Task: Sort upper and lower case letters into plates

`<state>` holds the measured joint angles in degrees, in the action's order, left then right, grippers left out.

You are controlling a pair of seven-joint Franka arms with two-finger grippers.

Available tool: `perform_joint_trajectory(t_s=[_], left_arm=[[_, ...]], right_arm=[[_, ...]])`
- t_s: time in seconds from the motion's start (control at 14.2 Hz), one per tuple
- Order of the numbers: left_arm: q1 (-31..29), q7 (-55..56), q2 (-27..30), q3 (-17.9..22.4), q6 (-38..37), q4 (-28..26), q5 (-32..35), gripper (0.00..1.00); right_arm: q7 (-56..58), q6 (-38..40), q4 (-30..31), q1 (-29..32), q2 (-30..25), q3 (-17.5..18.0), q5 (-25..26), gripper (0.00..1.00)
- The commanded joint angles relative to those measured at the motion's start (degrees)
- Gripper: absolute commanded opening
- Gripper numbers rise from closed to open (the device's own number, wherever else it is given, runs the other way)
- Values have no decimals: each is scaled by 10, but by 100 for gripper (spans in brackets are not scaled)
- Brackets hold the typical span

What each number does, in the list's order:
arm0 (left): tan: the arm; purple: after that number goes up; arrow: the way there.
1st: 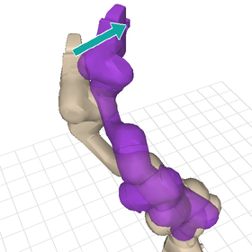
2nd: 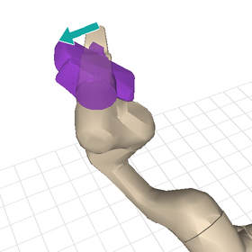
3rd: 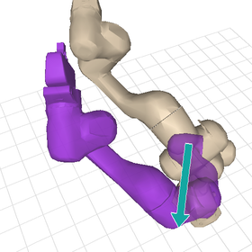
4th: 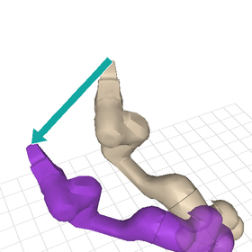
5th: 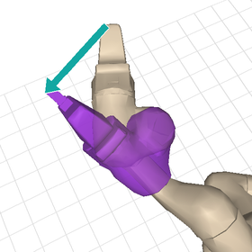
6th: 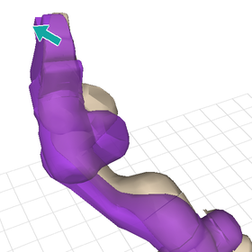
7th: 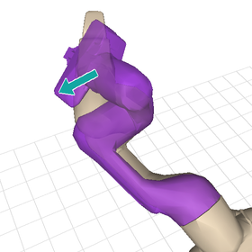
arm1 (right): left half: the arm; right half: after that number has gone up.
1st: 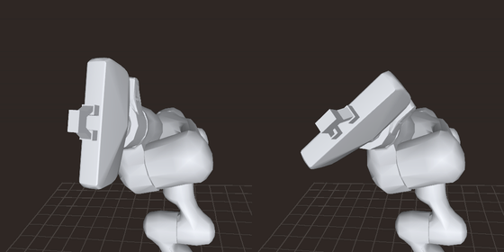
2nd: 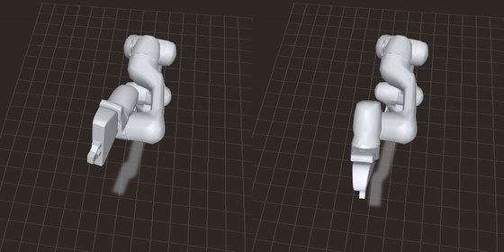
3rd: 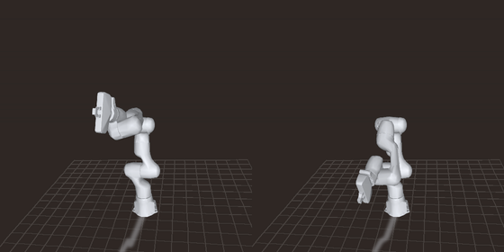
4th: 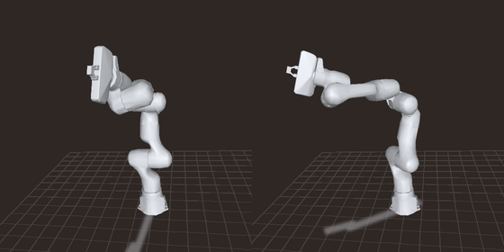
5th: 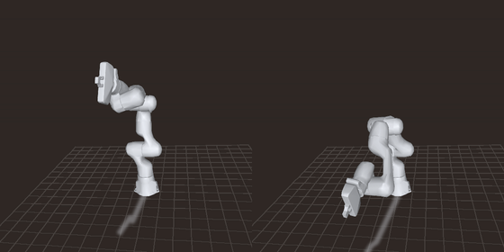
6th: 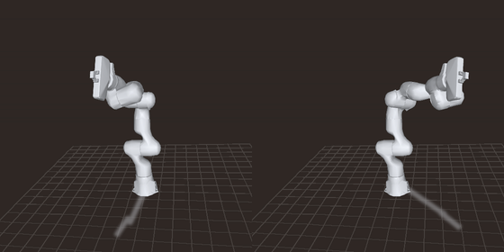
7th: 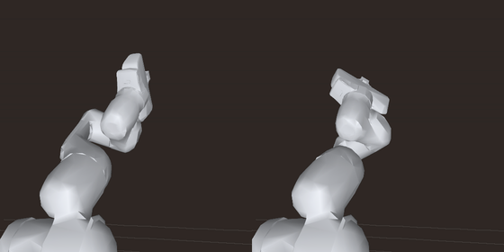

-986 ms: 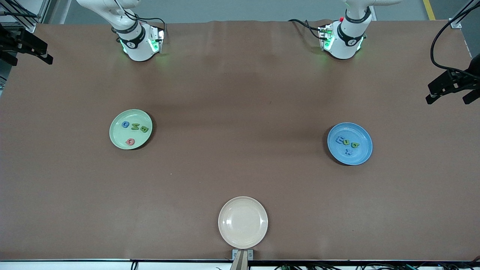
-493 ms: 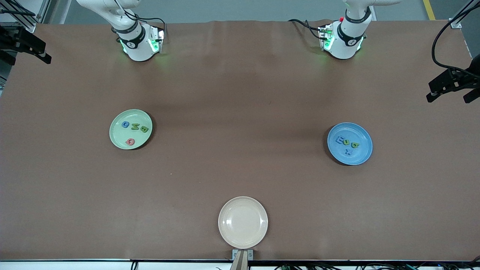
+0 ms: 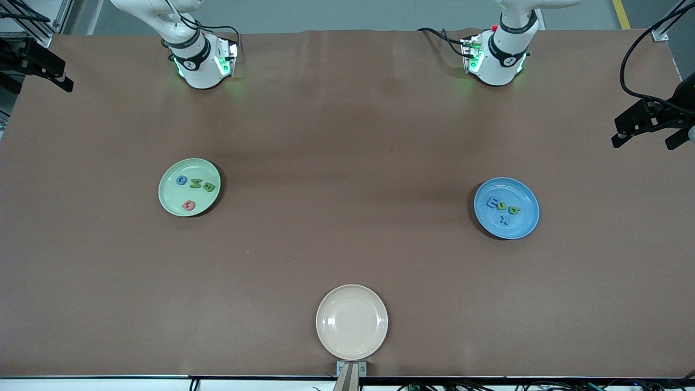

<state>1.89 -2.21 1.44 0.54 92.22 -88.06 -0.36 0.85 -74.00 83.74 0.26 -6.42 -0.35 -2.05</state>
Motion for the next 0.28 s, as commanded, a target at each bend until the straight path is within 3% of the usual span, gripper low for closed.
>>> perform_joint_trajectory(t_s=[0.0, 0.21], left_arm=[[-4, -4, 3, 1, -12, 8, 5, 100], [-4, -3, 3, 1, -13, 8, 5, 100]], right_arm=[[-3, 1, -2, 0, -3, 1, -2, 100], [-3, 1, -2, 0, -3, 1, -2, 100]])
